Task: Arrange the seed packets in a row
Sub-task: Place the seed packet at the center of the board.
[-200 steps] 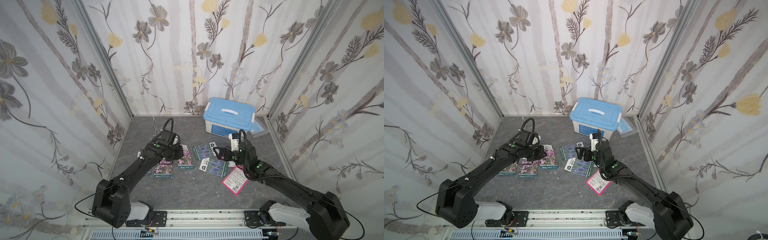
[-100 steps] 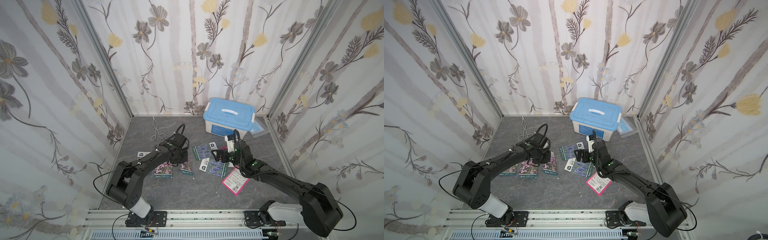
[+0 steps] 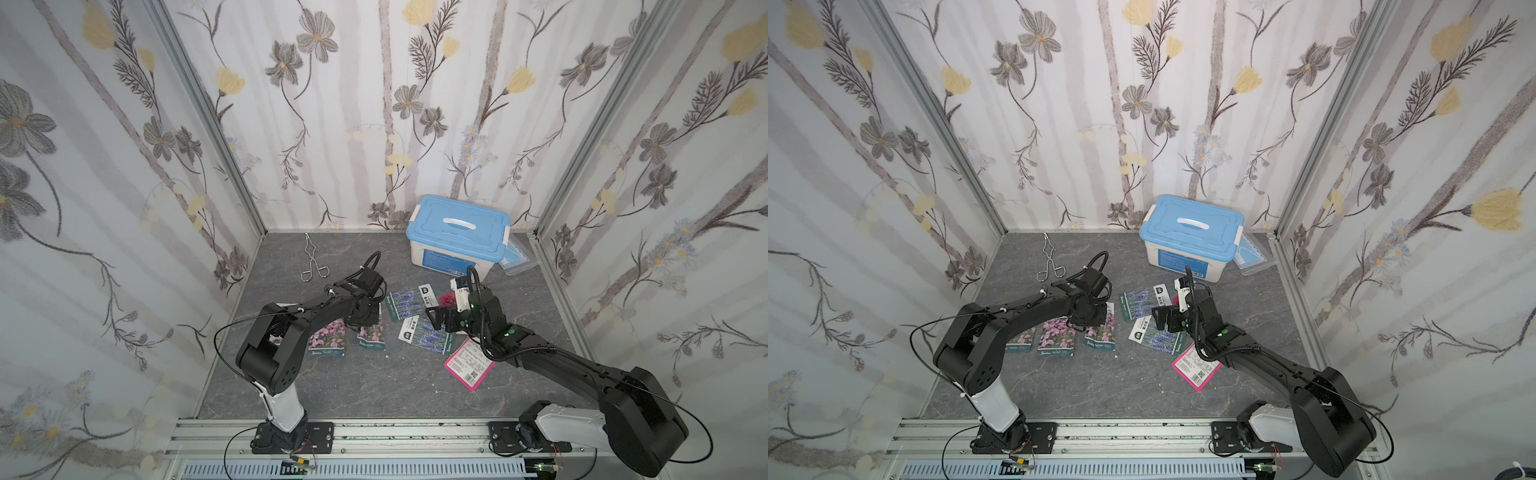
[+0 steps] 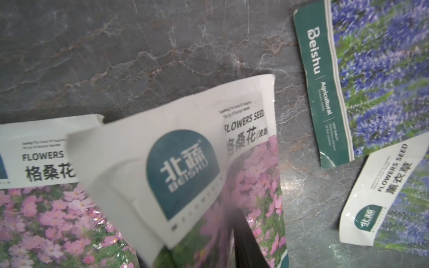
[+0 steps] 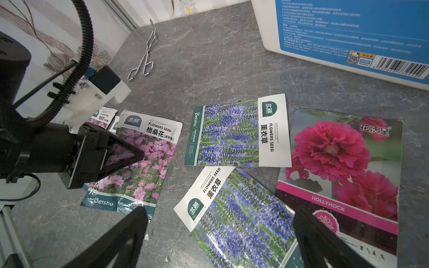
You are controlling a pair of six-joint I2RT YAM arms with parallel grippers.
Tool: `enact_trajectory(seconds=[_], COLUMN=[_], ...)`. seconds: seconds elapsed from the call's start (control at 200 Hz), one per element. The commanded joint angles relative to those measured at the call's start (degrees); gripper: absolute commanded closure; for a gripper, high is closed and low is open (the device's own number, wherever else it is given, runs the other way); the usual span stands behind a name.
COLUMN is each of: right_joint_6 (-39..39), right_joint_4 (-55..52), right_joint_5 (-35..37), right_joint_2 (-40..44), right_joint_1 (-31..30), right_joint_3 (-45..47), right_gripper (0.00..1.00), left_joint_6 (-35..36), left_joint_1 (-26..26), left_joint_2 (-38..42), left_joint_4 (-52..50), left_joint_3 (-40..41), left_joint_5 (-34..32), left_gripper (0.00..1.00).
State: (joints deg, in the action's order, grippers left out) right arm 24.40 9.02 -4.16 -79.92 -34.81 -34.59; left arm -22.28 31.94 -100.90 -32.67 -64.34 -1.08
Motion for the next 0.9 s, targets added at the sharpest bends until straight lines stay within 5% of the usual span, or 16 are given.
enact_trajectory(seconds=[0.0,0.525,0.894], right_joint_6=[-0.51,-0.72,2.01], right_joint_4=[2.83,2.76,1.37], right_joint_5=[1.04,2.23,-1.53], right_joint_2=[0.44,0.94,6.66], right_joint_1=[-0.01,0.08,3.8], right_joint_3=[0.61,1.28,2.69], right_gripper=[0.0,0.0,0.0], left_joint_6=[1.15,-0.96,-3.64], left_joint_1=[0.4,0.93,4.13], left_joint_2=[-1.25,4.1,6.97], left_joint_4=[-0.38,-6.81,-2.93], left_joint_3=[-0.81,-4.29,-4.48], left_joint_5=[-1.8,-8.31,-2.24], left_gripper=[0.73,0.13,0.08])
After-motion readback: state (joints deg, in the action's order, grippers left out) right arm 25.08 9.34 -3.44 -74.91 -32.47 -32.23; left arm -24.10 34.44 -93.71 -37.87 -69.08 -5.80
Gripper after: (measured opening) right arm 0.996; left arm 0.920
